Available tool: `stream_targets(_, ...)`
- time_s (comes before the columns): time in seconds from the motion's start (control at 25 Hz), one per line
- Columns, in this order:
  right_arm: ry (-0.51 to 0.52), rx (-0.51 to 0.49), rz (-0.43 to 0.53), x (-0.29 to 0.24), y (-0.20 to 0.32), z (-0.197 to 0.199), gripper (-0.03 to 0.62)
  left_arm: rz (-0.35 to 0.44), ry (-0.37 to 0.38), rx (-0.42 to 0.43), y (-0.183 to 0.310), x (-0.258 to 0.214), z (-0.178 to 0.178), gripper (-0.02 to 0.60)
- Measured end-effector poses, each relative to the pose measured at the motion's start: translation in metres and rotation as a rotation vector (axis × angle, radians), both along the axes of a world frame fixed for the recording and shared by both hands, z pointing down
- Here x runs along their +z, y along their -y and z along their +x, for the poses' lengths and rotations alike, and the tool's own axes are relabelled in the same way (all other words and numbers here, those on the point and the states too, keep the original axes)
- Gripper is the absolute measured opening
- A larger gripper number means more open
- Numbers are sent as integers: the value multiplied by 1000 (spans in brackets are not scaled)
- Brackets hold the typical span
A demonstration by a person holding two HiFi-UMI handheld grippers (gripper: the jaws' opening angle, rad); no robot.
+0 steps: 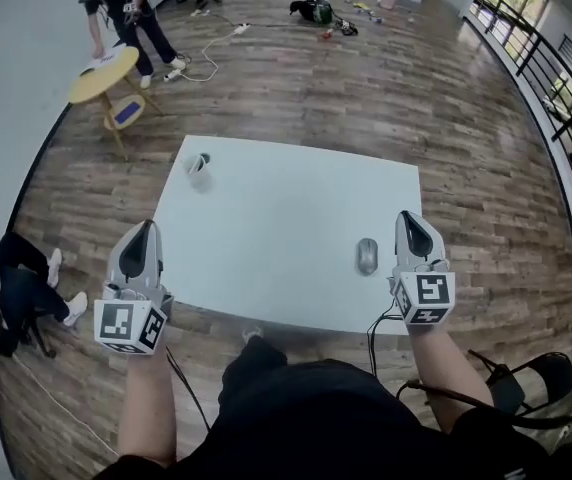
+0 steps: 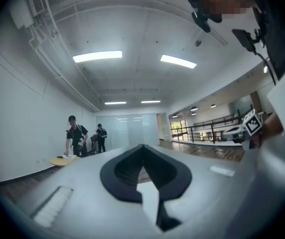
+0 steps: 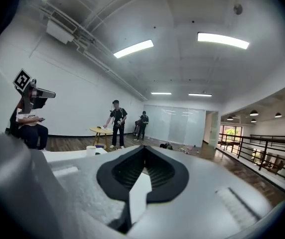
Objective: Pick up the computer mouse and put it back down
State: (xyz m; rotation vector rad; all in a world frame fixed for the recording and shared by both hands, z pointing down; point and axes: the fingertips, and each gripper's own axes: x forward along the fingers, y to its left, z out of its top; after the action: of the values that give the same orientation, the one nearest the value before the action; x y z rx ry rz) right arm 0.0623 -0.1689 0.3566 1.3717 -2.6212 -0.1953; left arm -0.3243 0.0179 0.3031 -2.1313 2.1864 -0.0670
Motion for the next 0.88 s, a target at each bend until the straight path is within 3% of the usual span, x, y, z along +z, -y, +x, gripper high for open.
stream_targets(0.2, -5, 108, -14, 2, 10, -7, 3, -44, -31, 132, 59, 19, -9, -18)
stream_targets(0.4, 3, 254, -26, -9, -5, 17, 3, -77, -60, 304, 104, 39, 22, -18)
stream_targets(0.6, -8, 270, -117, 7, -19, 35, 2, -132, -103, 450, 128, 61, 65, -18)
stream_targets(0.72, -16, 292, -142, 22, -22, 45, 2, -138, -100, 489, 140, 64, 78, -20)
stream_targets(0.88, -15, 294, -189, 56, -16, 41, 2, -149, -90, 471, 155, 68, 76, -19)
